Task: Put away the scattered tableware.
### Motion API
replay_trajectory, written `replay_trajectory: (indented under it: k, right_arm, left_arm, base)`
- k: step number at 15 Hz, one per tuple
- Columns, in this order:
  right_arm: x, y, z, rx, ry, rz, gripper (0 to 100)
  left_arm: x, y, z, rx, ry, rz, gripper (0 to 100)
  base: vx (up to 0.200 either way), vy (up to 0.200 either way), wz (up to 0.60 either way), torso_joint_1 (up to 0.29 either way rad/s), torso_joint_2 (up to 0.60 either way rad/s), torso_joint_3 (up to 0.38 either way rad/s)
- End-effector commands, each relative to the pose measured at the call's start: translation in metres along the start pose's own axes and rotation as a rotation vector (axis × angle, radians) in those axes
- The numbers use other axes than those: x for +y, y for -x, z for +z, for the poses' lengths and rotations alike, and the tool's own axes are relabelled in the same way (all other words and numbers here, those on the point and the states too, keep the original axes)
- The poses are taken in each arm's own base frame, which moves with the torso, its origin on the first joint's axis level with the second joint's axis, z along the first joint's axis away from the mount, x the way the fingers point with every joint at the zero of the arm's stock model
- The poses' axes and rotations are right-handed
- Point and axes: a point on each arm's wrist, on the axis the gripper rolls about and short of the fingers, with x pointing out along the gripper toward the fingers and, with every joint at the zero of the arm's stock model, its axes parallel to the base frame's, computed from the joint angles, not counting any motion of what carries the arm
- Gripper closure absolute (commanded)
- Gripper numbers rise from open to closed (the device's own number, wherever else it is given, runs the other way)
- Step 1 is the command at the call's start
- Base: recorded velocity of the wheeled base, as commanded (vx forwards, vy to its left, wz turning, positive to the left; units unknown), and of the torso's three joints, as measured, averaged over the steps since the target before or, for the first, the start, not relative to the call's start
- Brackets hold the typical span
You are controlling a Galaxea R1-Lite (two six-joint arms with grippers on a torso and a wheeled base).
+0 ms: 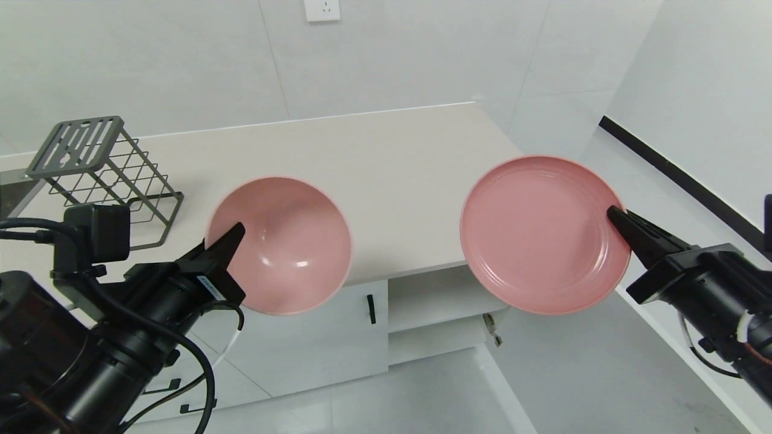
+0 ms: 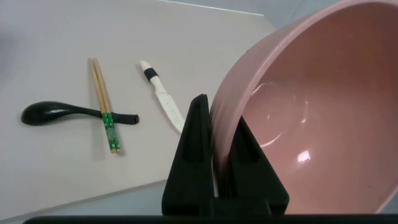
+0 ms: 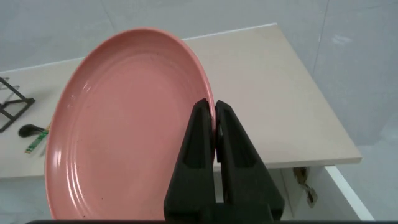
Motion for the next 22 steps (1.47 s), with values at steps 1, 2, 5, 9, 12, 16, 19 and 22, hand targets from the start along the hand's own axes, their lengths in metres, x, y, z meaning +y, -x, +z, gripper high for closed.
replay_trajectory:
  k: [1,2,5,9,12,16,19,22]
  right_arm:
    - [0.000,0.001,-0.002,0.010,0.008,0.003,100]
    - [0.000,0.004,-0.005,0.027,0.043,0.004,100]
    - [0.001,0.005,-0.007,0.040,0.053,0.012,100]
    - [0.001,0.007,-0.008,0.046,0.056,0.013,100]
    - [0.000,0.013,-0.008,0.048,0.063,0.015,100]
    - [0.000,0.019,-0.012,0.074,0.067,0.022,100]
    - [0.003,0.019,-0.012,0.077,0.070,0.036,100]
    - [0.003,0.019,-0.013,0.081,0.070,0.036,100]
  left_arm:
    - [0.000,0.001,-0.002,0.012,-0.006,-0.002,100]
    - [0.002,0.003,-0.005,0.023,-0.032,0.000,100]
    - [0.001,0.004,-0.007,0.033,-0.050,-0.005,100]
    - [-0.002,0.008,-0.008,0.044,-0.051,-0.031,100]
    - [-0.011,0.021,-0.003,0.026,-0.024,-0.109,100]
    - [-0.010,0.028,-0.009,0.069,-0.038,-0.178,100]
    - [-0.010,0.028,-0.010,0.073,-0.041,-0.178,100]
    - [-0.014,0.035,-0.013,0.091,-0.043,-0.218,100]
  base:
    - [0.000,0.000,0.00,0.000,0.00,0.000]
    - [0.000,0.000,0.00,0.000,0.00,0.000]
    - [0.000,0.000,0.00,-0.080,0.16,0.088]
    - [0.000,0.000,0.00,-0.181,0.40,0.204]
    - [0.000,0.000,0.00,-0.201,0.43,0.224]
    - [0.000,0.000,-0.15,-0.038,0.09,0.050]
    - [0.000,0.000,-0.60,-0.007,0.01,0.004]
    - [0.000,0.000,-0.60,0.007,0.01,0.001]
